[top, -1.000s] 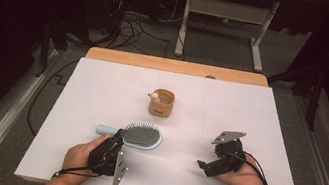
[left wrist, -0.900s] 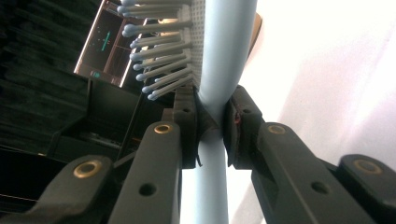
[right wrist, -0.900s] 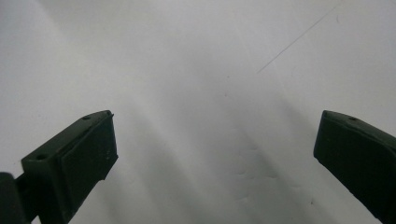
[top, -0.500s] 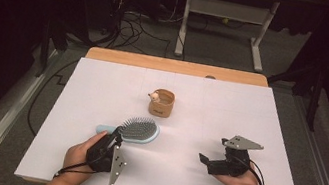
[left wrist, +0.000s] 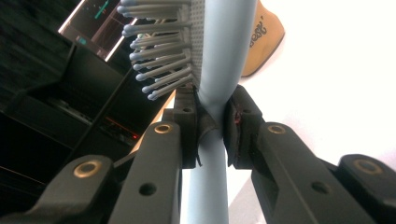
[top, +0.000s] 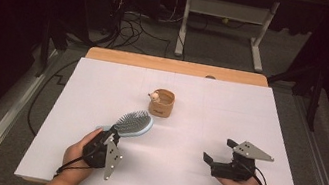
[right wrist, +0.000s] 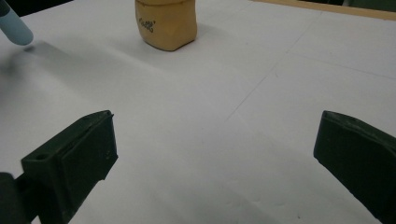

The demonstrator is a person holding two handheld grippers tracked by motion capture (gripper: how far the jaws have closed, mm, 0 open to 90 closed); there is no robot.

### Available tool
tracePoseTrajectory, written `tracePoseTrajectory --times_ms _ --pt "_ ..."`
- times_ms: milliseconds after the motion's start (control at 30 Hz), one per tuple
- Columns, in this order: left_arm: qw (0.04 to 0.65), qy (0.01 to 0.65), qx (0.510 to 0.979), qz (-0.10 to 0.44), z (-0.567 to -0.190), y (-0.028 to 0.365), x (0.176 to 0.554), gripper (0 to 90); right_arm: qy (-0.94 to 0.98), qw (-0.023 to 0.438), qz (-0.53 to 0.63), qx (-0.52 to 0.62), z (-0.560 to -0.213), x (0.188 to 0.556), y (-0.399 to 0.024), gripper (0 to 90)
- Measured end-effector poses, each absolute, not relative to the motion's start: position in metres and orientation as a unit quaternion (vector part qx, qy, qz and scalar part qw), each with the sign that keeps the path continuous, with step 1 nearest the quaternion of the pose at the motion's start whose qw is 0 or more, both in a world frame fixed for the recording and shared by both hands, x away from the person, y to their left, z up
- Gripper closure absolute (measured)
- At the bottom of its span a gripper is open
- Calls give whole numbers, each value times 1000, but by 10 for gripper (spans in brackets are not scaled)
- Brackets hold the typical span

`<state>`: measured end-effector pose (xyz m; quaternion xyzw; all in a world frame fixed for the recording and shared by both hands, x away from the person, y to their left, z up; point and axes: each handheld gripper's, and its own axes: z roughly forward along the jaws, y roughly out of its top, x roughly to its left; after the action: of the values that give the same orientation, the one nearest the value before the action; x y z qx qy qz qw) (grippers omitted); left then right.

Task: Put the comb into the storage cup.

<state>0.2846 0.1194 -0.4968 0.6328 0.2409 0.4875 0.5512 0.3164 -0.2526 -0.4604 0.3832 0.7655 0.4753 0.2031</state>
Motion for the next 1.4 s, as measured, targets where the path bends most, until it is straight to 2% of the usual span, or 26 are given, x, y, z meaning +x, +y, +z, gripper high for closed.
tracePoseTrajectory --times_ms 600,1033,1400 --pt "627 363 565 395 -475 138 293 774 749 221 496 380 -458 312 -257 0" --pt "662 406 528 345 -466 148 296 774 745 222 501 379 -458 312 -257 0" --pt "676 410 521 321 -462 146 293 775 748 217 509 367 -458 311 -254 0"
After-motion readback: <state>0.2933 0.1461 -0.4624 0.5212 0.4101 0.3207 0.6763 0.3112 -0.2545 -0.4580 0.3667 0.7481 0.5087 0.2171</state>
